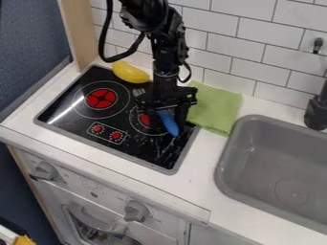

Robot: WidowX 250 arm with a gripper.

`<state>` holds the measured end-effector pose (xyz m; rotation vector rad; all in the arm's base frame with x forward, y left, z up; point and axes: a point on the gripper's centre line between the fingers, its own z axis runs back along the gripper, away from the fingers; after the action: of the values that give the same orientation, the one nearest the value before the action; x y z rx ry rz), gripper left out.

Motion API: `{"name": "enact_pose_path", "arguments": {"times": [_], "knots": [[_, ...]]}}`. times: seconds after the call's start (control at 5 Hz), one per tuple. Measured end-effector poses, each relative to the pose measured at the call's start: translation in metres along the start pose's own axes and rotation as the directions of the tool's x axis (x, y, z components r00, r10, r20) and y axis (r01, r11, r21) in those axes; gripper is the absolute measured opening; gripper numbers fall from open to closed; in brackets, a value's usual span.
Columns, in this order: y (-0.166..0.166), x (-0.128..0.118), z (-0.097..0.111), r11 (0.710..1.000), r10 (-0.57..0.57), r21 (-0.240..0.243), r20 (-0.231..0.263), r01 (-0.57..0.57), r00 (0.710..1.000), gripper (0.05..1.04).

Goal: Moved the blue fork the the left side of the left burner

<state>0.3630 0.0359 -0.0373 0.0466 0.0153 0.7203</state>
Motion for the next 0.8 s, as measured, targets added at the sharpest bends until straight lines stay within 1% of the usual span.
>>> {"name": "enact_pose_path", "arguments": {"times": [0.2, 0.6, 0.8], "knots": [[0.0, -0.002, -0.001, 1.0, -0.004, -0.001, -0.009, 0.004, 1.0, 0.449], [0.014, -0.004, 0.001, 1.0, -0.017, -0.005, -0.034, 0.017, 0.999, 0.447], [0.044, 0.0, 0.028, 0.999, -0.024, -0.045, 0.031, 0.025, 0.999, 0.447]]}}
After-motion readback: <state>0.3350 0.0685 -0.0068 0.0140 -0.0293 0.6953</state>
